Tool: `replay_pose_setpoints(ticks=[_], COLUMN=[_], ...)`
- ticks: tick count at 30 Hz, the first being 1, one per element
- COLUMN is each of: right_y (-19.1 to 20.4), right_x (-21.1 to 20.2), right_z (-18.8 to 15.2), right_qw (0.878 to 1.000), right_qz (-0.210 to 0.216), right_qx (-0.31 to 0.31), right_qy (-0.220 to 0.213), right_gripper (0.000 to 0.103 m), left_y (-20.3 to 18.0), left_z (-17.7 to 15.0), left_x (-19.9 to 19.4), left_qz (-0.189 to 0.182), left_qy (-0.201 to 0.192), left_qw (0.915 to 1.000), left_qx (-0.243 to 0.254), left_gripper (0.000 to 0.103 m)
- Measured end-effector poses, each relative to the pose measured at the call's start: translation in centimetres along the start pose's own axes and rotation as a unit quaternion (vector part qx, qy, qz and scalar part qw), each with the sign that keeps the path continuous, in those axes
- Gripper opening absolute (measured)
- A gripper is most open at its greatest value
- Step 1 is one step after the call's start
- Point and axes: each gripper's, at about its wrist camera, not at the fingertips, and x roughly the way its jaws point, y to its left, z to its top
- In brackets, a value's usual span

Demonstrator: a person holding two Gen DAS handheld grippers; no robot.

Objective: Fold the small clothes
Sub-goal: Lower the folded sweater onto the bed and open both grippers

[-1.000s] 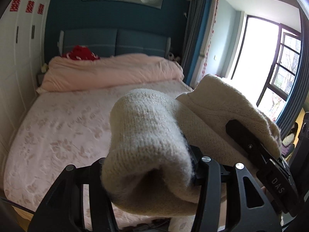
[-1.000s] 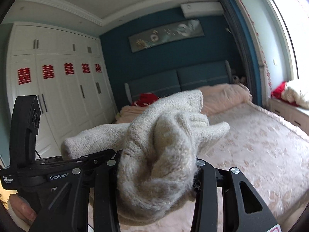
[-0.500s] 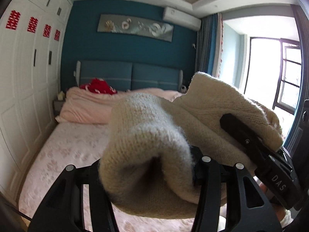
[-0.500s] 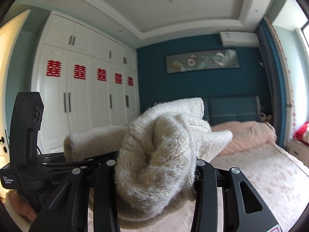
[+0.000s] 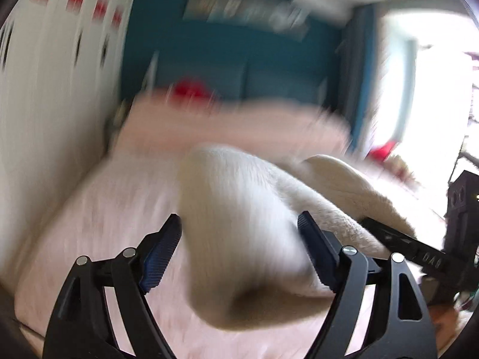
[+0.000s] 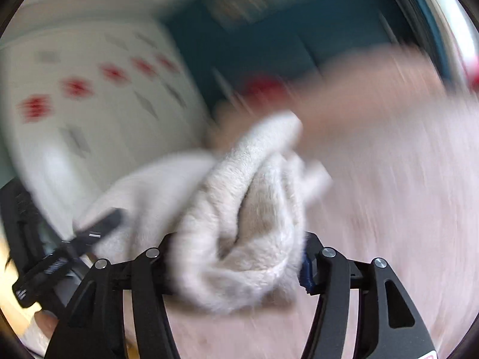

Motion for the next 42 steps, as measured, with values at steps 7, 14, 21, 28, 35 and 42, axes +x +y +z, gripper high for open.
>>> replay_pose_setpoints(ticks=[7,14,21,28,35,42], right_y=[-5.0,-5.1,-1.5,-3.0,2.8,2.8], right_x=[1.9,10.5,6.8,6.8,5.8,8.1], right_z=[-3.6,-2.4,-1.5,-4.0,-3.9,-5.0], right_qw=[0.997,0.988,0.996,0.992,0.985,0.979], right_qz=[-0.048,-0.010,0.016,-0.033,-0.061,-0.064], right_qx=[0.023,0.068,-0.019,0.007,-0.126,-0.115], right_qy=[0.064,0.139,0.090,0.119,0.101,0.153], right_gripper=[0.069,0.079,0.031,0.046,0.007,0.000], left_y=[8.8,7.7,6.3,5.8,1.9,0.0], left_z=[-9.2,-8.5,-9.0,-10.4,-7.5,-9.7], left_x=[4.7,10.9,12.1,12.8,9.4,12.7], left_qz=[-0.019,-0.043,-0.016,0.035,0.063,0.117], left_qy=[0.125,0.173,0.209,0.228,0.177,0.224], left_qw=[0.9663,0.9485,0.9558,0.9595,0.9786,0.9668], left_qx=[-0.224,-0.262,-0.207,-0.162,-0.084,-0.037], left_gripper=[0.074,0.083,0.035,0.044,0.046,0.045])
